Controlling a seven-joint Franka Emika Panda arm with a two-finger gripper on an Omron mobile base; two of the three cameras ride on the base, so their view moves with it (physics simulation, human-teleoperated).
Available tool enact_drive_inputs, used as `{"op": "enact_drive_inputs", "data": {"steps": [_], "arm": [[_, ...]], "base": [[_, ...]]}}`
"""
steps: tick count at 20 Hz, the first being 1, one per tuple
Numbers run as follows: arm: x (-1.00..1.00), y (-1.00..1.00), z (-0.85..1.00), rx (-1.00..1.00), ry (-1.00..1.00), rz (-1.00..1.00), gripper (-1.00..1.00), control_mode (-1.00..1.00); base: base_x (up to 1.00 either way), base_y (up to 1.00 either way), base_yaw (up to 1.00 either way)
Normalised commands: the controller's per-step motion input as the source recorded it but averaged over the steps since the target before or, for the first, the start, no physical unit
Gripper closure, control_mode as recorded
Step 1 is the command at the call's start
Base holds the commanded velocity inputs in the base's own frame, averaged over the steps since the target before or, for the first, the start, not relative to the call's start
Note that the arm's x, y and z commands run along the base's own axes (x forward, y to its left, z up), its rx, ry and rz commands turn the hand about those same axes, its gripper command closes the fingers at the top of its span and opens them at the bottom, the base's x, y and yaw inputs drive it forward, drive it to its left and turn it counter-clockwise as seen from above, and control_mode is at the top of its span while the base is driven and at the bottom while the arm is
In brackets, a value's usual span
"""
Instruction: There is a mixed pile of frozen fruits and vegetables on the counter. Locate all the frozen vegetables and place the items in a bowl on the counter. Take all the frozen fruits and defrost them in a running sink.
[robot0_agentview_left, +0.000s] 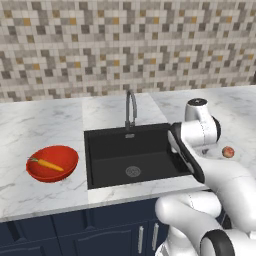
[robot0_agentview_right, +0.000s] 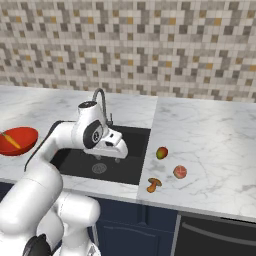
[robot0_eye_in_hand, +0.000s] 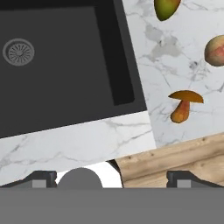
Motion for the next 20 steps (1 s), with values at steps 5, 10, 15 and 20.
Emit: {"op": "enact_drive_inputs", "data": {"steps": [5,10,15,20], "arm": [[0.02,-0.74,-0.33,0.0,0.0,-0.04,-1.0,-1.0],[0.14,-0.59,-0.36,0.0,0.0,-0.05,-1.0,-1.0],[0.26,-0.55,-0.31,0.0,0.01,-0.05,-1.0,-1.0],[0.36,-0.46,-0.27,0.0,0.02,-0.03,-1.0,-1.0]], "base": [[0.0,0.0,0.0],[0.0,0.0,0.0],[0.0,0.0,0.0],[0.0,0.0,0.0]]}}
